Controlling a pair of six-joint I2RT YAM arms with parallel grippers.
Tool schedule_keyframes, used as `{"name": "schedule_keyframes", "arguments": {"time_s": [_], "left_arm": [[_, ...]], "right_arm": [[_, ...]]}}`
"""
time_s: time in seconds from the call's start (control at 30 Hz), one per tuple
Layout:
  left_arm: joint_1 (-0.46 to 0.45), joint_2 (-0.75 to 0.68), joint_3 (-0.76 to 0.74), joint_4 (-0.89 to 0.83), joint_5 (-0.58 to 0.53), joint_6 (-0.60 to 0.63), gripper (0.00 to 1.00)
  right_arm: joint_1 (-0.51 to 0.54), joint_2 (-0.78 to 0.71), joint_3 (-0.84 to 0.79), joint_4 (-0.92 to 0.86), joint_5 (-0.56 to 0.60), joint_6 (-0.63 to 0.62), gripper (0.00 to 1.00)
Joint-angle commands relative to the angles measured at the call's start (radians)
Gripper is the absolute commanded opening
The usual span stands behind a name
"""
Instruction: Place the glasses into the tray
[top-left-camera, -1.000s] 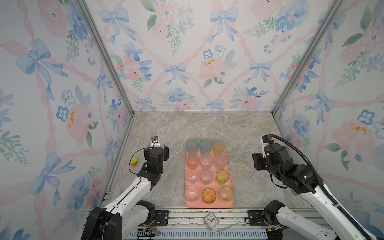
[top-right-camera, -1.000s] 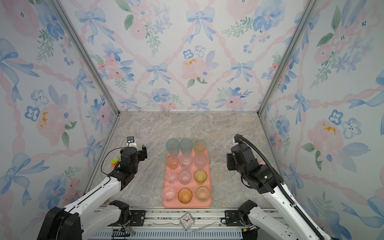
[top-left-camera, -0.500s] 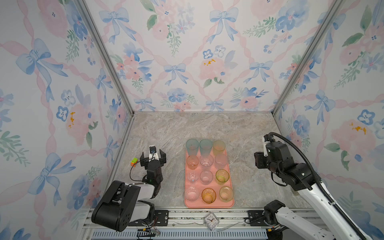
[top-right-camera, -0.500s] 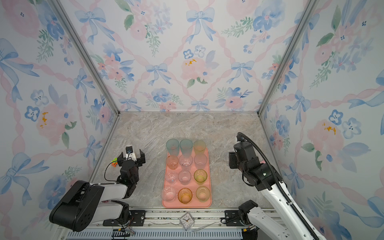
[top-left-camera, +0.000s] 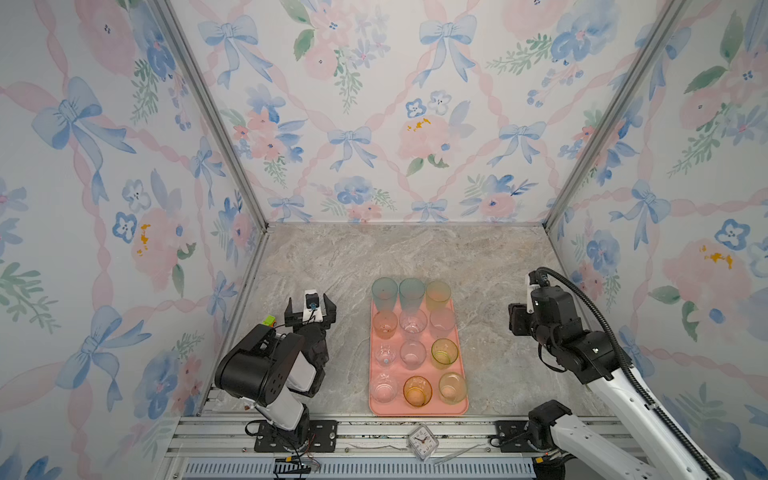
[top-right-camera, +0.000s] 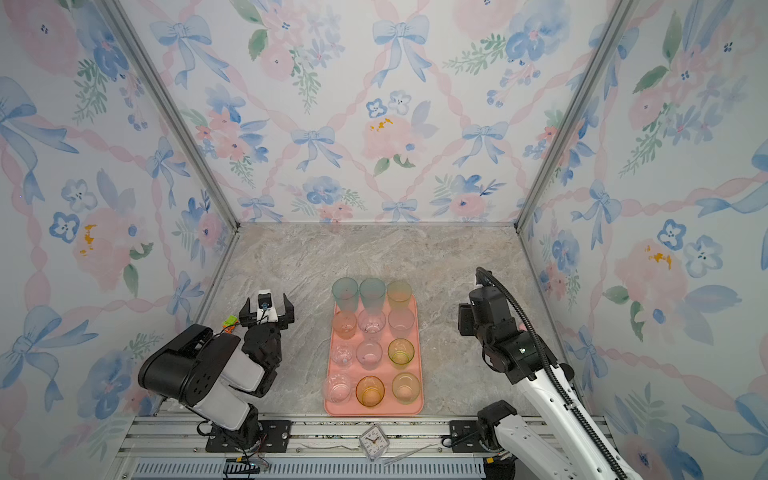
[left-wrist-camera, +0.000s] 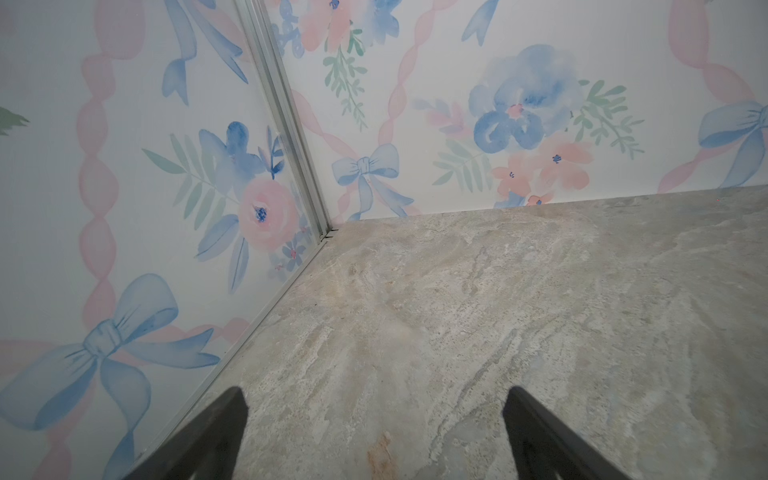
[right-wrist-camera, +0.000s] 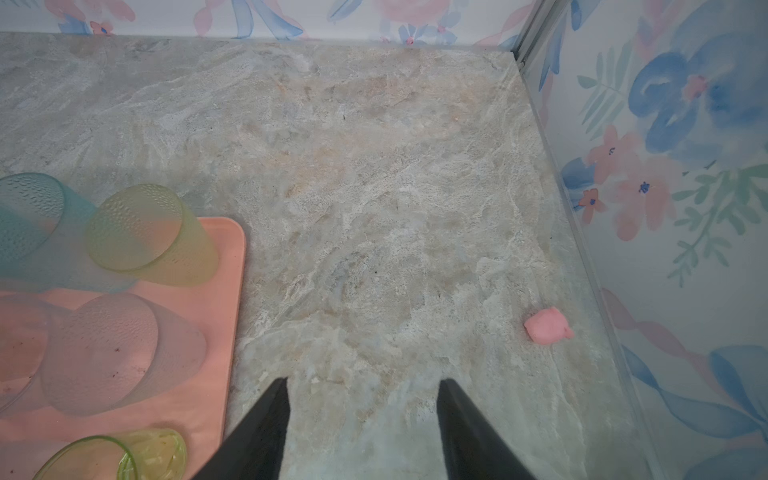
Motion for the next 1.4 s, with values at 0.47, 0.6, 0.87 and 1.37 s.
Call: {"name": "schedule_keyframes", "arguments": {"time_s": [0.47,0.6,0.87,1.37], "left_arm": [[0.095,0.043,-0.019,0.1,0.218,-0.048,0.98],[0.096,0.043,-0.021,0.103,0.217,-0.049,0.98],[0.096,0.044,-0.021,0.105,0.218,-0.048,0.98],[0.095,0.043,-0.02,0.104,0.219,-0.049,0.98]], "right_arm": [[-0.175,0.037,-0.646,1.291,0.117,-0.223,0.64],[-0.27,0.187,-0.646,1.422,0.055,-0.192,0.64],[-0.352,0.575,-0.626,1.76,-0.043,-0.182,0.64],[-0.323,0.765,-0.466,1.638,-0.058,-0.223,0.97]]}}
